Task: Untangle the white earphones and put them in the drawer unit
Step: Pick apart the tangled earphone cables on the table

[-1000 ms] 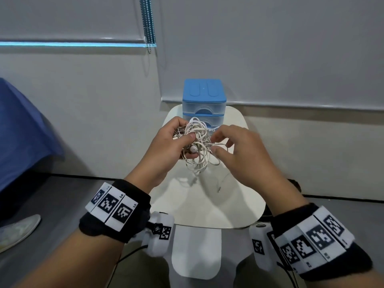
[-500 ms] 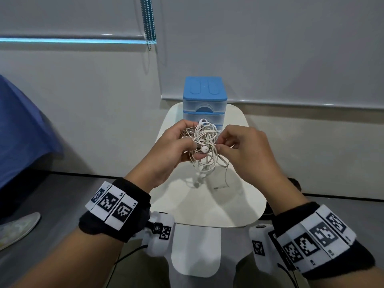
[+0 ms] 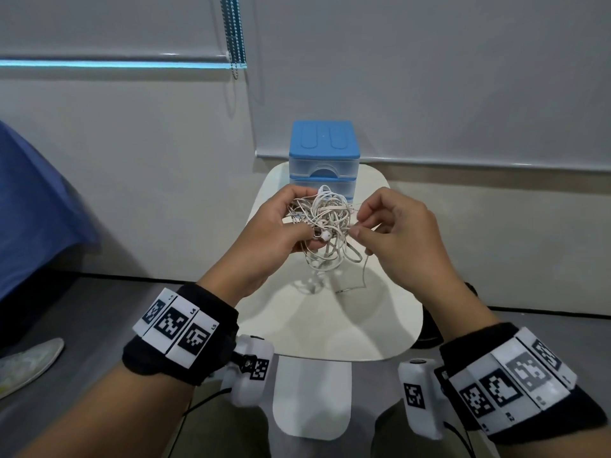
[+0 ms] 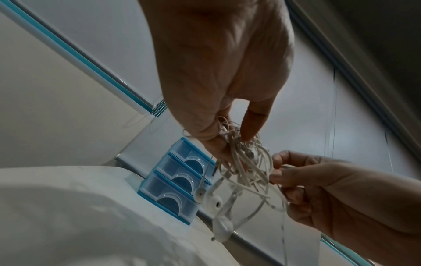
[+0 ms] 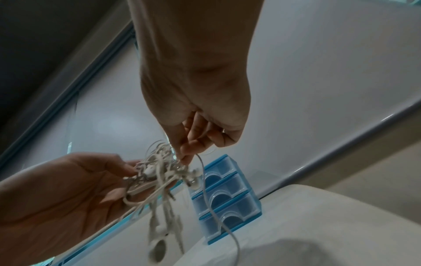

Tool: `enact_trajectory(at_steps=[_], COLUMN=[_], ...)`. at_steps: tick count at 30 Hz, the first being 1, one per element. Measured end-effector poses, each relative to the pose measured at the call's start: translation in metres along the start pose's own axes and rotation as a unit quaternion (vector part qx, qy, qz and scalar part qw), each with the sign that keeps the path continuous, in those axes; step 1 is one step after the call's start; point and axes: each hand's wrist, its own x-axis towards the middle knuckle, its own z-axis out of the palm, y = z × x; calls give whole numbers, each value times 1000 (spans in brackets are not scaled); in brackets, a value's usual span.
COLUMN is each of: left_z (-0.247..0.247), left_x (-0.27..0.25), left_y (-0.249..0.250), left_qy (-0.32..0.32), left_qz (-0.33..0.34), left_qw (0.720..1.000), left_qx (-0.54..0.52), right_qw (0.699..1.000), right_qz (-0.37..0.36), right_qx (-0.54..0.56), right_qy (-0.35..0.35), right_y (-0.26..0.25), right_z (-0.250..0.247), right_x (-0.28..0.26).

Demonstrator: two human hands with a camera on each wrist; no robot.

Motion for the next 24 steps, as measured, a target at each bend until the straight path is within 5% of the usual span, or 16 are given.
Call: enact_trajectory(at_steps=[24], left_z=[5], left_x=[1], left_y=[5], left_qy=[5], left_qz=[45], left_qw=[997], left_qx=[67], right_qw=[997], right_qz=[26], right_qx=[63], right_qy=[-28], right_y=[11], right_z=[1], right_x=[5])
